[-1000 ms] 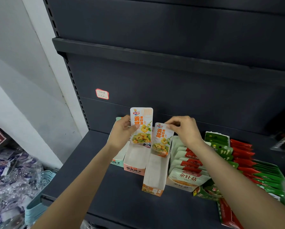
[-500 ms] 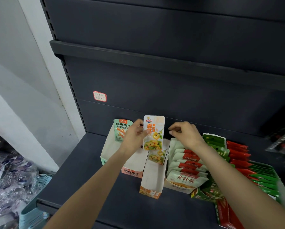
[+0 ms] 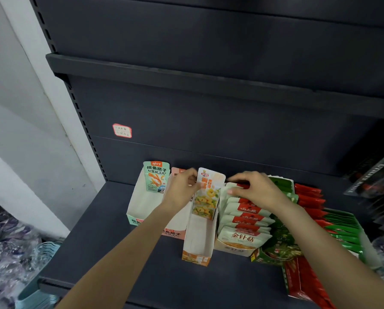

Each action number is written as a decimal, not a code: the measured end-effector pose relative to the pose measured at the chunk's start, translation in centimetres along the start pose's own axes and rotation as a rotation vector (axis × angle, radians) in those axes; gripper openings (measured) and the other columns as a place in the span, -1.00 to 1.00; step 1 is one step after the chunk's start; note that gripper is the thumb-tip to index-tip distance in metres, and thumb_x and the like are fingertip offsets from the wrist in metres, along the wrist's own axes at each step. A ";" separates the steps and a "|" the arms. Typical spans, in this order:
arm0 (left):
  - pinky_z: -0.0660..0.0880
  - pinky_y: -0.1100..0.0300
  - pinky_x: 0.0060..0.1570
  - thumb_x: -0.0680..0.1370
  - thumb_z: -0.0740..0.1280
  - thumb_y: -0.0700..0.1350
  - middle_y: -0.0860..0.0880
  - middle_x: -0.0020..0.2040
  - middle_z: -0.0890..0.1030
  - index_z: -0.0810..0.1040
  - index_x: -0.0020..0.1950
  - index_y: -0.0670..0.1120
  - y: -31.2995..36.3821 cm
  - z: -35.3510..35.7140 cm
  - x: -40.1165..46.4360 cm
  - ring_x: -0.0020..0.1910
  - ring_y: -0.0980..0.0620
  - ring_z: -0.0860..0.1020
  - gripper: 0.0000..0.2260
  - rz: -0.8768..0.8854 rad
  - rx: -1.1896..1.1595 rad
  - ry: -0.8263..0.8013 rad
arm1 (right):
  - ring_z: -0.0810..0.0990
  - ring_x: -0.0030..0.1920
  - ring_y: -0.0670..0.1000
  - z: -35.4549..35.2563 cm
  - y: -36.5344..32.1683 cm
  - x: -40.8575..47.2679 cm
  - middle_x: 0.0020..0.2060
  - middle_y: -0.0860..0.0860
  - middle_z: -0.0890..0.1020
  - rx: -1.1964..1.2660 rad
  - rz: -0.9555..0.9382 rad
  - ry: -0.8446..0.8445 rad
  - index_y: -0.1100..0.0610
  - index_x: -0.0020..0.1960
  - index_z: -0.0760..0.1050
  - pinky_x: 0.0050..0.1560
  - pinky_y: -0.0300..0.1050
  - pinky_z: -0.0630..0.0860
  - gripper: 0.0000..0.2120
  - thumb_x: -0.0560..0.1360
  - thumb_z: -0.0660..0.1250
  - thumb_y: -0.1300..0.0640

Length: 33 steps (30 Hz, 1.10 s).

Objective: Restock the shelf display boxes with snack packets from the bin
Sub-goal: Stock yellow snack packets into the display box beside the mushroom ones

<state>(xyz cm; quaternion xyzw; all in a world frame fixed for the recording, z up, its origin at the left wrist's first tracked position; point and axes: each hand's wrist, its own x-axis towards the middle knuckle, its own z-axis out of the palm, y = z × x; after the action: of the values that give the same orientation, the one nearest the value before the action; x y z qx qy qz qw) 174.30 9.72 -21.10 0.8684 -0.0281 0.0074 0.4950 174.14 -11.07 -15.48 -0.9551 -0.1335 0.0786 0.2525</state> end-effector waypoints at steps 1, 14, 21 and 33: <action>0.46 0.34 -0.13 0.53 0.35 -0.17 0.05 -0.05 0.57 0.51 0.06 -0.11 -0.3 0.0 0.0 -0.06 0.10 0.54 -0.87 -0.001 0.056 0.003 | 0.54 0.11 -0.12 0.0 0.2 -0.1 0.14 -0.12 0.58 -0.028 0.010 0.005 -0.06 0.22 0.54 0.14 -0.09 0.52 -0.67 0.46 0.40 0.00; 0.51 0.08 -0.10 0.55 0.27 -0.18 -0.05 -0.02 0.61 0.58 -0.03 -0.06 -0.4 0.2 0.7 -0.07 -0.06 0.57 -0.89 0.125 0.512 0.072 | 0.57 0.07 -0.08 0.5 0.1 -0.2 0.09 -0.09 0.63 -0.025 0.049 0.087 -0.08 0.15 0.58 0.14 -0.04 0.53 -0.74 0.47 0.41 0.07; 0.52 0.08 -0.03 0.55 0.29 -0.14 -0.04 0.04 0.56 0.52 0.06 -0.02 -0.3 0.8 1.0 -0.03 -0.04 0.53 -0.89 0.198 0.604 0.101 | 0.58 0.06 -0.06 0.8 -0.1 -0.2 0.09 -0.08 0.63 -0.044 0.065 0.092 -0.07 0.16 0.57 0.12 -0.01 0.54 -0.74 0.48 0.39 0.07; 0.41 0.12 0.09 0.58 0.24 -0.07 -0.04 0.19 0.48 0.42 0.25 -0.01 0.1 0.3 -0.2 0.16 -0.03 0.45 -0.76 0.298 0.669 0.125 | 0.43 0.26 -0.04 0.8 -1.3 -1.5 0.20 -0.04 0.53 -0.067 -0.007 0.157 -0.02 0.29 0.48 0.25 -0.09 0.40 -0.61 0.48 0.39 0.02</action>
<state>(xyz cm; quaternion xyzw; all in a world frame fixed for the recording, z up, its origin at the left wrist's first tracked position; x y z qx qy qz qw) 174.10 9.40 -21.20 0.9664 -0.1200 0.1410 0.1781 172.22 -10.04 -15.41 -0.9657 -0.1193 -0.0017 0.2305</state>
